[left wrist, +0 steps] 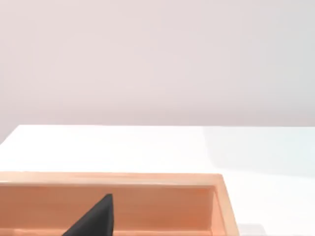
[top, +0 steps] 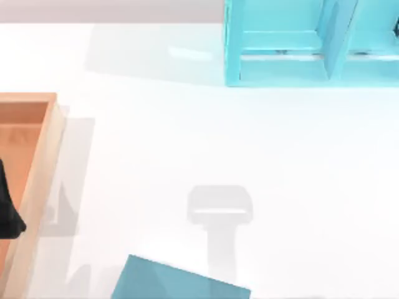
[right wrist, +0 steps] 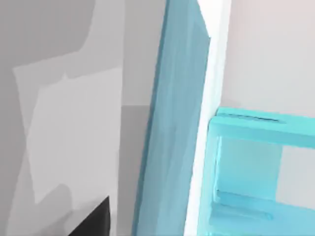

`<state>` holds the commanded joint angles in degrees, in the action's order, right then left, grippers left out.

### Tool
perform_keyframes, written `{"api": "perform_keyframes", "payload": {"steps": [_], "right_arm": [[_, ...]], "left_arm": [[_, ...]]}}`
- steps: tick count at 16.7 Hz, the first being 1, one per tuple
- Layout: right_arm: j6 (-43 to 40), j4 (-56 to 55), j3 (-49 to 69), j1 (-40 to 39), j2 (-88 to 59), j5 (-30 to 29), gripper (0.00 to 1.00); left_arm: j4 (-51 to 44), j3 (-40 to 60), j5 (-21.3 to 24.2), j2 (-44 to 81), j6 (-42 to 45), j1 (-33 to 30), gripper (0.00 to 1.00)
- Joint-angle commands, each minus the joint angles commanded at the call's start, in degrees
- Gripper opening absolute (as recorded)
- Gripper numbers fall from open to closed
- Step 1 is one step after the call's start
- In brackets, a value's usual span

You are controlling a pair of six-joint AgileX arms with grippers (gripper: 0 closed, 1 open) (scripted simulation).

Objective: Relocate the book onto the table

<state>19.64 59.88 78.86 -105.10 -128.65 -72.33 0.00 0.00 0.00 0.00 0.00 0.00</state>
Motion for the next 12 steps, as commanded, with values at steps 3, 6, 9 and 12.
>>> {"api": "perform_keyframes", "payload": {"steps": [3,6,9,12], "right_arm": [[13.9,17.1,6.9,-4.4,-3.9,2.0,1.0],[26.0,29.9,12.8,-8.0,-6.7,4.0,1.0],[33.3,37.4,16.7,-10.2,-8.2,5.5,1.0],[35.3,39.5,17.9,-10.8,-8.5,6.0,1.0]], "left_arm": [[0.0,0.0,0.0,0.0,0.0,0.0,1.0],[0.0,0.0,0.0,0.0,0.0,0.0,1.0],[0.0,0.0,0.0,0.0,0.0,0.0,1.0],[0.0,0.0,0.0,0.0,0.0,0.0,1.0]]}}
